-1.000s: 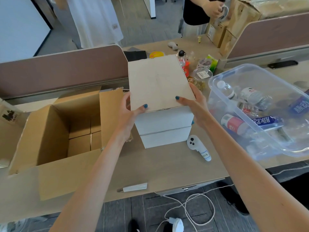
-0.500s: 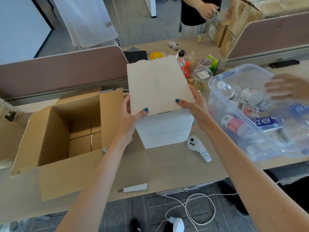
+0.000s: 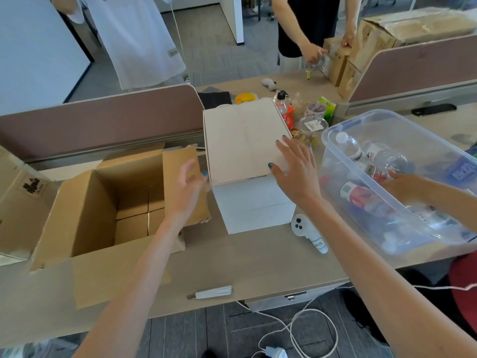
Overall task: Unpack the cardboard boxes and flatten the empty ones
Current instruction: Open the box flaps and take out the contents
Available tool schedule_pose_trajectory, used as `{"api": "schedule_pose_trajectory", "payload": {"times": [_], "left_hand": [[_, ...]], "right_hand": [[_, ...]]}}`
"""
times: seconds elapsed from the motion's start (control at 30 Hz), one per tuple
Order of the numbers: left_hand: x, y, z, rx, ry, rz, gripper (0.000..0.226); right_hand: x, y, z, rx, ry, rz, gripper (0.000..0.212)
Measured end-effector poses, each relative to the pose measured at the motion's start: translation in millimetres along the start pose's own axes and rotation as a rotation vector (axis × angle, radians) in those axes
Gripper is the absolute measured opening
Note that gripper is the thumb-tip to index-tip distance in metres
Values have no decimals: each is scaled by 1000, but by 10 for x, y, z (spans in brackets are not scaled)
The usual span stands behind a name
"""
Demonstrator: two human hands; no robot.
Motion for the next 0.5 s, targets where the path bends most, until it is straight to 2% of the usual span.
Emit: {"api": "schedule_pose_trajectory", "payload": {"times": [0.13, 0.27, 0.4, 0.5], "left_hand": [[-294, 65, -379, 139, -149, -1, 40], [-710, 53, -611, 244, -393, -30, 40], [-1085, -30, -626, 245, -490, -176, 58], [-1253, -94, -562, 213, -579, -256, 68]], "right_hand": [[-481, 81, 138, 13, -77, -213, 40], [-942, 274, 398, -13, -31, -416, 33], [-1238, 517, 598, 8, 23, -563, 31], [-1281, 670, 793, -46, 27, -585, 33]]}}
Point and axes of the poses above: each hand's wrist, its own y-axis away from the middle knuckle, its own z-axis out of the palm, x = y × z, the point moved 8 cm from there along -y, towards the middle knuckle, and after that the axes turned 13 degrees about -z, right-handed, at the moved point
